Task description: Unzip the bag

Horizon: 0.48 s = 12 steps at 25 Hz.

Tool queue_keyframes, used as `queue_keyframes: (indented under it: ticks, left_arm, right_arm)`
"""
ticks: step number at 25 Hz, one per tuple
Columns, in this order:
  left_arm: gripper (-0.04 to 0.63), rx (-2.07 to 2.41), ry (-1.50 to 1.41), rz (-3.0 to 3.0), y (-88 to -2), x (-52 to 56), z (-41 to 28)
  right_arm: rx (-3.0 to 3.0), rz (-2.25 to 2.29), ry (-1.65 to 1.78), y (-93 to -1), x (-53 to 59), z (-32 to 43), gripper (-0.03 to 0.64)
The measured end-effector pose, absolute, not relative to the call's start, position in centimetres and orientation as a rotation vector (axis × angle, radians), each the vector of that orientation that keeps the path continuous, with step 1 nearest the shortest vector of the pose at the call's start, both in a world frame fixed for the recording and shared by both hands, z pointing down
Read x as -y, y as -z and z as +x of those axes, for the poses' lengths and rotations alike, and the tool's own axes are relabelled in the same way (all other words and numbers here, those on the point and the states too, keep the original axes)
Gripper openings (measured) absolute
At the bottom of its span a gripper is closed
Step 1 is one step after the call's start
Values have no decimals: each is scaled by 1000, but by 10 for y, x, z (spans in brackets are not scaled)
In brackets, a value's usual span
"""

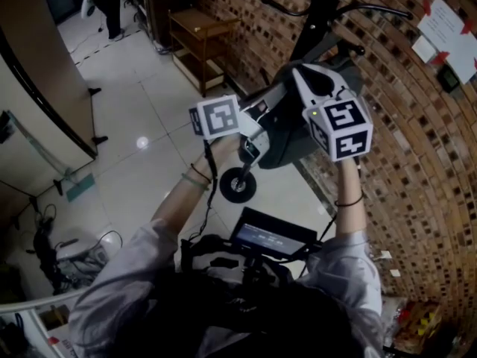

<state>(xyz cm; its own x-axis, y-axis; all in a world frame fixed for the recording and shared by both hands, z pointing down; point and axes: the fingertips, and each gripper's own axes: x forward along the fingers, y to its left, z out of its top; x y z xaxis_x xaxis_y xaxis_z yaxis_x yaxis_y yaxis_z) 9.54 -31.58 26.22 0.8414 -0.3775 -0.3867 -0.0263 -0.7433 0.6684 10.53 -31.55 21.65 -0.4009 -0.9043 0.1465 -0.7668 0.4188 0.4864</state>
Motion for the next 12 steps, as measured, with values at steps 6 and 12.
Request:
queue_keyframes:
  ticks: [6,12]
  left_arm:
    - [12,323,671,2355,-262,315,95]
    - [11,347,650,2380,-266,314,96]
  right_arm:
    - [2367,1478,409,-217,316,107,11]
    - [2387,1494,398,-214,316,113,10]
